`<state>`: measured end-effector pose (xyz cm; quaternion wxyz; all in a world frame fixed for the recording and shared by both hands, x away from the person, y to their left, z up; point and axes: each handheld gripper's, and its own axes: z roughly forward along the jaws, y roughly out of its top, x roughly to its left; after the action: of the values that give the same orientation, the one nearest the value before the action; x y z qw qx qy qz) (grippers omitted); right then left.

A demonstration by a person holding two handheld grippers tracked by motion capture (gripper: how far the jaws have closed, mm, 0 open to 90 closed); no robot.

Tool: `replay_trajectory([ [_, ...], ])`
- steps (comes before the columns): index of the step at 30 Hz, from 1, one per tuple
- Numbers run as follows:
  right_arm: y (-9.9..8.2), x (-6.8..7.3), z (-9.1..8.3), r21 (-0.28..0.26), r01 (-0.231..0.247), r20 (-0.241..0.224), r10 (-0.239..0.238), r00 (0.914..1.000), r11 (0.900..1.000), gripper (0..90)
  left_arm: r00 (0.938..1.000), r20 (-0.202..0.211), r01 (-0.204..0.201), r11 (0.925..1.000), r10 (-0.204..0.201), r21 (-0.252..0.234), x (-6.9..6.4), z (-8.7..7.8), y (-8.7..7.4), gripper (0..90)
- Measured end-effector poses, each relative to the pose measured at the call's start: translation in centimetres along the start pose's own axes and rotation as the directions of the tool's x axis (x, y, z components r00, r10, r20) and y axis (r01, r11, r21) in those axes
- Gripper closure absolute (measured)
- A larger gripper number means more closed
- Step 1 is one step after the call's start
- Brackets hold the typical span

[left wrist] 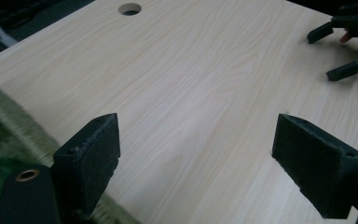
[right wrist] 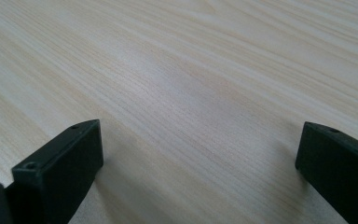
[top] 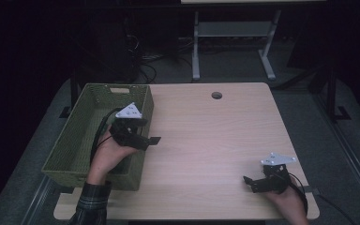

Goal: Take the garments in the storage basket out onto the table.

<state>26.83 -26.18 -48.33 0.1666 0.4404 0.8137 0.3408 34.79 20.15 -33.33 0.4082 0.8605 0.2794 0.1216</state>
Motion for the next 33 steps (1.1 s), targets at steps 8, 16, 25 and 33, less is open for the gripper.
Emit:
replay_trajectory([
  [8,0.0,0.0,0.0,0.000,0.000,0.000,0.000,1.0000,1.0000,0.4,0.9984,-0.057,0.002,0.9996,0.000,0.028,1.4,-0.9,-0.9,20.2],
  [16,0.0,0.0,0.0,0.000,0.000,0.000,0.000,1.0000,1.0000,0.4,0.9905,-0.129,0.053,0.9977,-0.047,0.042,3.3,-2.1,-2.3,30.1],
  [25,0.0,0.0,0.0,0.000,0.000,0.000,0.000,1.0000,1.0000,0.4,0.9784,-0.194,0.083,0.9950,-0.071,0.056,5.0,-2.9,-4.0,38.6],
  [33,0.0,0.0,0.0,0.000,0.000,0.000,0.000,1.0000,1.0000,0.4,0.9700,-0.229,0.113,0.9855,-0.082,0.127,6.3,-2.2,-5.6,43.8],
])
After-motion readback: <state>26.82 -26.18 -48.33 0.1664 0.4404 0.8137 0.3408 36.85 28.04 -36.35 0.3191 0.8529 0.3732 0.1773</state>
